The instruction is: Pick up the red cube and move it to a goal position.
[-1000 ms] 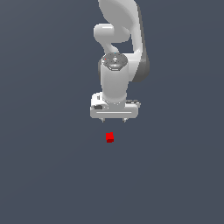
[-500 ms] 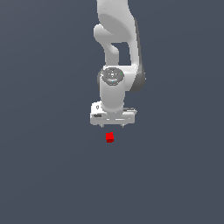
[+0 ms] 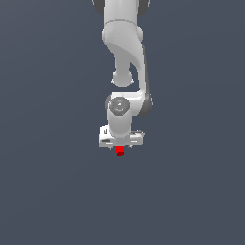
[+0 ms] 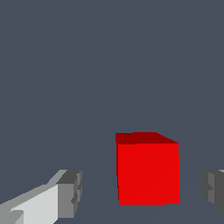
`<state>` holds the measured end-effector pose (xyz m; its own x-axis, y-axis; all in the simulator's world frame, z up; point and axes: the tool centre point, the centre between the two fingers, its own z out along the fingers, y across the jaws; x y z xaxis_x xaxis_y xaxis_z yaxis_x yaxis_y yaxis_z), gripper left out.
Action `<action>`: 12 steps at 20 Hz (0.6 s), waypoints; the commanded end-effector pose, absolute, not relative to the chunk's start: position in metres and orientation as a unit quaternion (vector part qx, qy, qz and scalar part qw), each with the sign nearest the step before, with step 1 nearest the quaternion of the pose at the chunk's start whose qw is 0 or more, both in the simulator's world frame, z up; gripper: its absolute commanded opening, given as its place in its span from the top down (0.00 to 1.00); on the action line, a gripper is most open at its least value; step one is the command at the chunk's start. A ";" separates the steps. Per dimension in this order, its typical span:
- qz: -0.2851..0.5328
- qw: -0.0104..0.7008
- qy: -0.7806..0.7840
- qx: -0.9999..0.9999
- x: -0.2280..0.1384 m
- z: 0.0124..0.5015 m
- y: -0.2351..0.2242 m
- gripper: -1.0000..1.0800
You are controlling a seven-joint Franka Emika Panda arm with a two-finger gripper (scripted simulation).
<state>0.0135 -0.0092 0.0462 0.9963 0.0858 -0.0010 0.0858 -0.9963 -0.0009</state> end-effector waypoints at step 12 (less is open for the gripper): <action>0.000 0.000 -0.053 -0.999 0.019 0.020 -0.013 1.00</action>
<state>0.0189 -0.0130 0.0200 0.9945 0.1052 -0.0007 0.1052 -0.9945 -0.0003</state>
